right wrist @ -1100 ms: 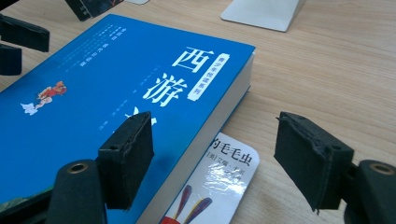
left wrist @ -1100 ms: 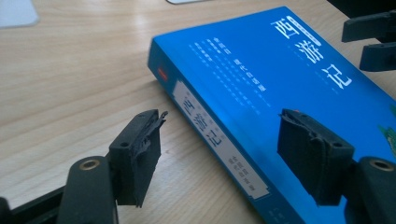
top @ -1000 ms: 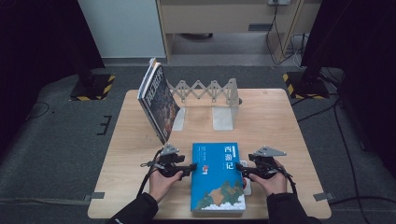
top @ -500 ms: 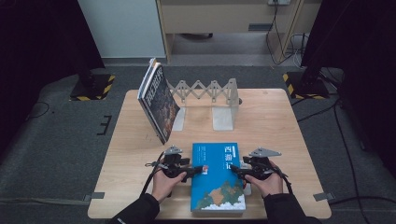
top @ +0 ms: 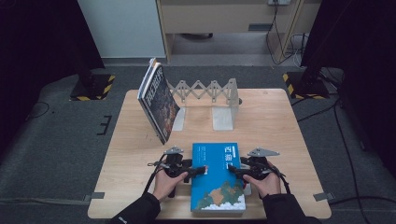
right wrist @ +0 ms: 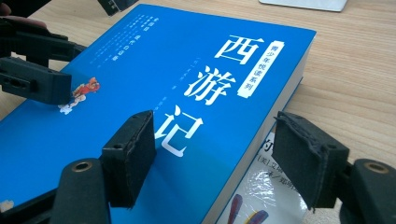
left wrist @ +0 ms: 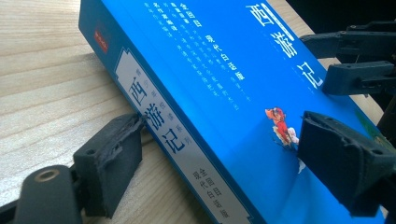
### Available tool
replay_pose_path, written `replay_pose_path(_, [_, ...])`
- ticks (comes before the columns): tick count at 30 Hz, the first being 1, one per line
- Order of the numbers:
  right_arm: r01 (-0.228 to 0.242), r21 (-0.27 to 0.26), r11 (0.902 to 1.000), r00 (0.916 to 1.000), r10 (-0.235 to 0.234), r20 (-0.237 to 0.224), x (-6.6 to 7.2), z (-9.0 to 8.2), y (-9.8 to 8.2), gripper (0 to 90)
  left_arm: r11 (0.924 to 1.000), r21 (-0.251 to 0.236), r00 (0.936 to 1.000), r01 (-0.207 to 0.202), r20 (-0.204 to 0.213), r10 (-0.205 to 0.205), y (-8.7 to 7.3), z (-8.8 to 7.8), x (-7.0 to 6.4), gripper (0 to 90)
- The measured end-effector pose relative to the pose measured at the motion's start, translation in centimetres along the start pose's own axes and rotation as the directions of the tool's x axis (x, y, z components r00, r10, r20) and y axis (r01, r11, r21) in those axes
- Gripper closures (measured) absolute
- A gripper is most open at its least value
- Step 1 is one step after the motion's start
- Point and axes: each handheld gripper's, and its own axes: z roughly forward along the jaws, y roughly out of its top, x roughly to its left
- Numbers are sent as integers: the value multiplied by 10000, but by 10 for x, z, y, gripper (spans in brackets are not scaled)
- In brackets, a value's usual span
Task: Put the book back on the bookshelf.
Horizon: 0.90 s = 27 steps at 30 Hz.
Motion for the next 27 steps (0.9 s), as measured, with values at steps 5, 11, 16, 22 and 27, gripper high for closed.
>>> replay_pose_path(5, [-76,-31,10000,9999,75,-87,0,2,0,300,9998,-7,9994,209,260,-209,-1,4,3,107])
replay_pose_path(11, [-155,4,9999,9996,155,-219,0,3,-1,299,9999,-103,9986,114,508,-109,-1,5,5,103])
replay_pose_path(16, [-238,10,9997,9995,238,-219,0,3,-1,298,9983,-553,9968,194,788,-150,-6,5,9,110])
replay_pose_path(22, [-281,-61,9996,9994,280,-200,0,3,-2,297,9980,-611,9949,190,1006,-127,-6,9,6,32])
replay_pose_path(27, [-373,-85,9993,9990,371,-248,0,4,-2,297,9977,-635,9942,220,1067,-152,-6,10,5,0])
